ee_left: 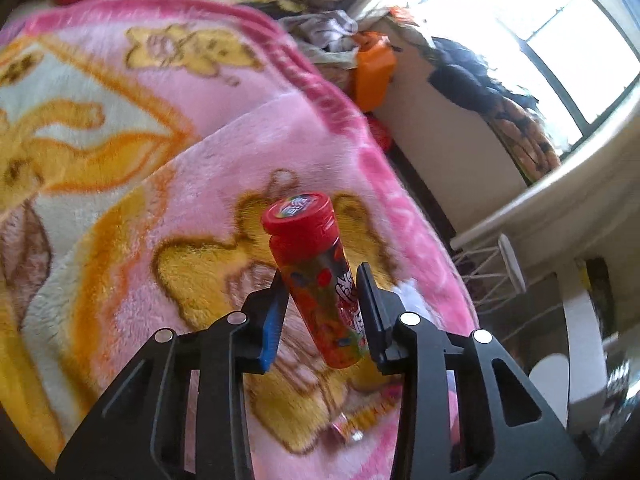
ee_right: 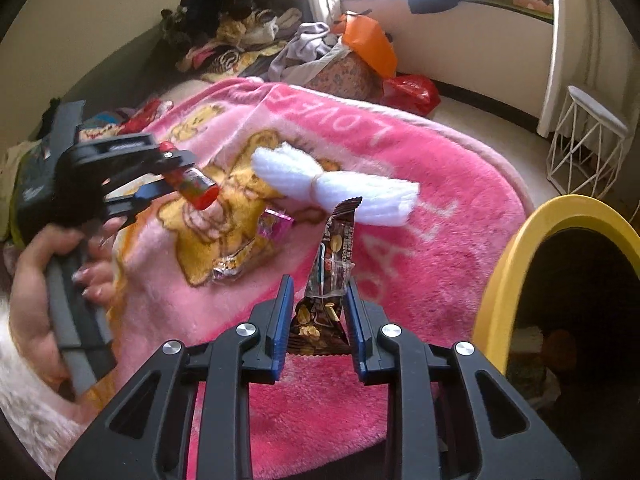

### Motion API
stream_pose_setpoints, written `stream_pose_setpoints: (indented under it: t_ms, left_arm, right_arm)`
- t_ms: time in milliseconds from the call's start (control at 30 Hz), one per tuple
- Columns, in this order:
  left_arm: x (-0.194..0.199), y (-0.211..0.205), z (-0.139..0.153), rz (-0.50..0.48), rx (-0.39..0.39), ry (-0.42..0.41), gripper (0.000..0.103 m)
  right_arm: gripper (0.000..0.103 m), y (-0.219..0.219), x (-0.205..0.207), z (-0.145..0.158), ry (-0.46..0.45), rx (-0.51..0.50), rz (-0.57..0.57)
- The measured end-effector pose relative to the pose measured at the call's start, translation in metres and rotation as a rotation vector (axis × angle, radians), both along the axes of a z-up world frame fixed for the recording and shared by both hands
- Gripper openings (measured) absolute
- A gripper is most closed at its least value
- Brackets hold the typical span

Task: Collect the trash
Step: 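Lift the chocolate wrapper and red tube and carry both over the yellow bin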

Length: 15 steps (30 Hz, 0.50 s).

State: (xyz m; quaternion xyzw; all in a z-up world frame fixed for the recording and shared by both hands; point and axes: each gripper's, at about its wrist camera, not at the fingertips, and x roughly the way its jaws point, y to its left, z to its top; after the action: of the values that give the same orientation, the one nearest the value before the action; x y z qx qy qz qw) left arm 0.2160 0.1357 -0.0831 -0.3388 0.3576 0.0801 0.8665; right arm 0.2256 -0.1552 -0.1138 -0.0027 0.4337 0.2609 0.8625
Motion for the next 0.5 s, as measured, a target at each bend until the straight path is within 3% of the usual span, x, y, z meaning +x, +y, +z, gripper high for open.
stream_pose_setpoints:
  t_ms: [233, 500]
  left_arm:
    - [-0.012, -0.032, 0.037, -0.097, 0.078, -0.08, 0.027]
    - [-0.017, -0.079, 0.061, -0.209, 0.101, -0.134, 0.026]
  right_arm:
    - [0.017, -0.017, -0.003, 0.01, -0.018, 0.034, -0.04]
    - [0.016, -0.042, -0.007, 0.025, -0.045, 0.087, -0.093]
